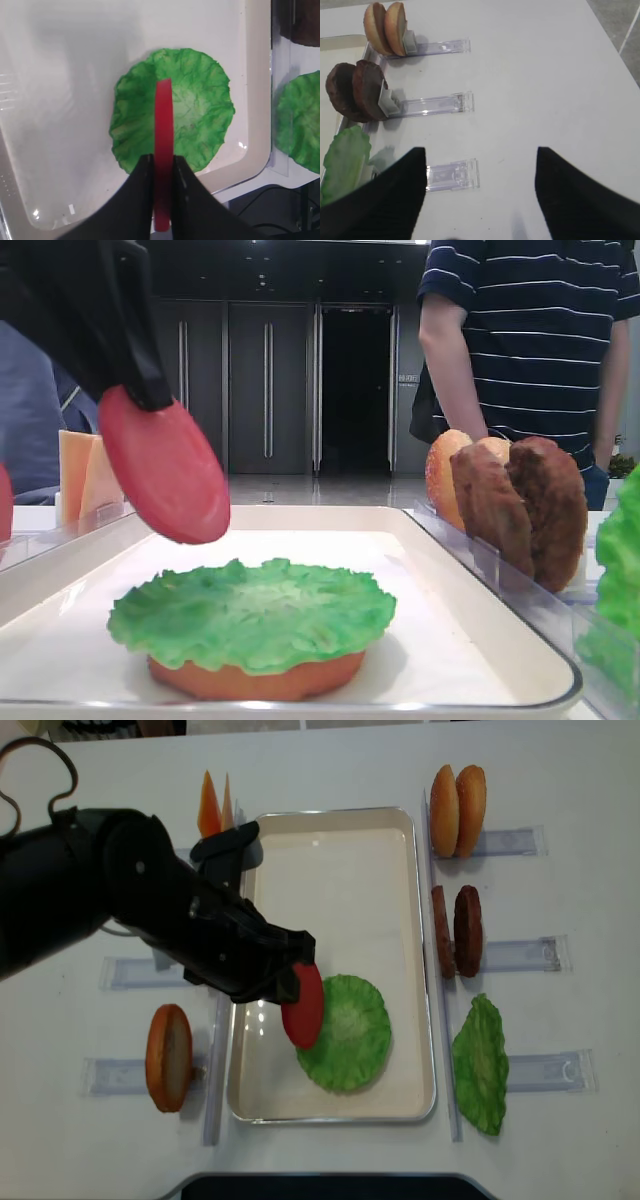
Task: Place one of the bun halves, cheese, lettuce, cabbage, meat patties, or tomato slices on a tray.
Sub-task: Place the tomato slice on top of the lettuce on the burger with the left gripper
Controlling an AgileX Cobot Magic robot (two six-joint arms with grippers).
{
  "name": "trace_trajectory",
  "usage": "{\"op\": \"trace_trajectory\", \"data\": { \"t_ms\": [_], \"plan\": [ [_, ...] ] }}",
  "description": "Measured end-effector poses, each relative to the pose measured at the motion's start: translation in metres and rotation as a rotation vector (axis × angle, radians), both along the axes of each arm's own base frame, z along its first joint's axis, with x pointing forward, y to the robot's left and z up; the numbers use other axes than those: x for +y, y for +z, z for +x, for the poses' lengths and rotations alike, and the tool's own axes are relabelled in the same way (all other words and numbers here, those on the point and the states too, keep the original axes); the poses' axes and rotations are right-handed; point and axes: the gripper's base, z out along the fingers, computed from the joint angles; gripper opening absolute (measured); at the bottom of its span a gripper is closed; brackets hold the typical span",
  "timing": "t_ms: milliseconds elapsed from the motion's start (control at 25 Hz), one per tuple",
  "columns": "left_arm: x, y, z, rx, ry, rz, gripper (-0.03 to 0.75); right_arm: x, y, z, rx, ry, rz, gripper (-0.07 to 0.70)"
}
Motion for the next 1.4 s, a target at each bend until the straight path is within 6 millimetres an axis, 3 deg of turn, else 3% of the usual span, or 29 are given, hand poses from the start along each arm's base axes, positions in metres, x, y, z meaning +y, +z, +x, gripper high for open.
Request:
{"op": "trace_trajectory", "data": {
  "t_ms": [440,880,1400],
  "plan": [
    [-0.017,0.004,-0.005,-0.040,-0.064,-0.109,0.055,0.000,0.000,0.000,0.000,0.000,0.000,0.471],
    [-0.032,-0.016,-0.001,0.018,-0.096,-0.160,0.055,0.000,0.000,0.000,0.000,0.000,0.000,0.471],
    [-0.036,-0.033,0.004,0.051,-0.094,-0.142,0.055,0.000,0.000,0.000,0.000,0.000,0.000,0.471]
  ]
}}
